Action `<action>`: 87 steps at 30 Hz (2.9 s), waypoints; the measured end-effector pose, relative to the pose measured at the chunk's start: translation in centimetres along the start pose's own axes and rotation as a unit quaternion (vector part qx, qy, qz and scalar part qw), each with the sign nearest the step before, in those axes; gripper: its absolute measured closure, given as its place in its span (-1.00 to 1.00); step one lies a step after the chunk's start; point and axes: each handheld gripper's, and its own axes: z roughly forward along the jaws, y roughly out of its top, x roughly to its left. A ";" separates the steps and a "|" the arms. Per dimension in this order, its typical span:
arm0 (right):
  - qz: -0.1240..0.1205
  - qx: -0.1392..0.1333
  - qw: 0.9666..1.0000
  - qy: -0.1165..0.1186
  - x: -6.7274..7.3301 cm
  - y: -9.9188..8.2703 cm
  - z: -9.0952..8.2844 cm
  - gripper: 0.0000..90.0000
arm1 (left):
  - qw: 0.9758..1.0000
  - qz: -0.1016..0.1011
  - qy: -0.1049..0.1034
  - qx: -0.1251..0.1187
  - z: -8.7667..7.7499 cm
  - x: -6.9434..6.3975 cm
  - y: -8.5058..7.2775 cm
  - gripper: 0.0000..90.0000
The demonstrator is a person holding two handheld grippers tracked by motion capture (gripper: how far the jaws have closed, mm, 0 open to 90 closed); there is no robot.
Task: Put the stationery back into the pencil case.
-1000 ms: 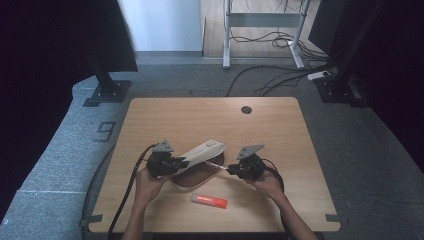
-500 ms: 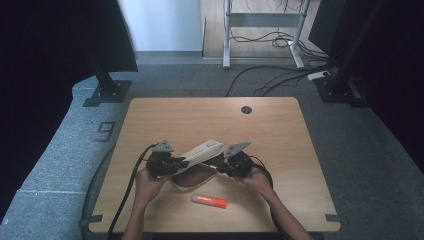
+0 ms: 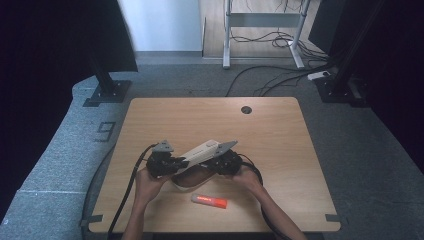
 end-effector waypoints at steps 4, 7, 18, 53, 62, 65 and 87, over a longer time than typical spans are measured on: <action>-0.004 -0.004 1.000 0.003 0.0 0.3 0.5 0.75 | 1.000 0.001 0.001 0.001 0.0 0.0 0.0 0.71; -0.010 -0.003 1.000 0.004 0.1 0.6 0.9 0.74 | 1.000 0.002 0.003 0.002 0.0 0.0 0.0 0.70; 0.001 0.009 1.000 -0.005 -0.3 0.2 1.1 0.48 | 1.000 0.002 0.000 0.004 0.1 0.1 0.0 0.70; 0.045 0.012 0.998 -0.050 -2.3 -2.0 -1.4 0.50 | 1.000 0.006 0.000 0.007 0.2 0.1 -0.1 0.70; 0.055 0.008 0.997 -0.061 -2.1 -2.4 -3.5 -0.17 | 1.000 0.008 0.001 0.008 0.2 0.0 -0.1 0.70; 0.063 0.005 0.996 -0.064 -2.2 -3.0 -4.3 -0.33 | 1.000 0.009 0.001 0.009 0.2 0.0 -0.1 0.70; 0.116 0.009 0.985 -0.131 -1.9 -9.7 -9.6 -1.00 | 1.000 0.011 0.001 0.011 0.3 0.0 -0.1 0.70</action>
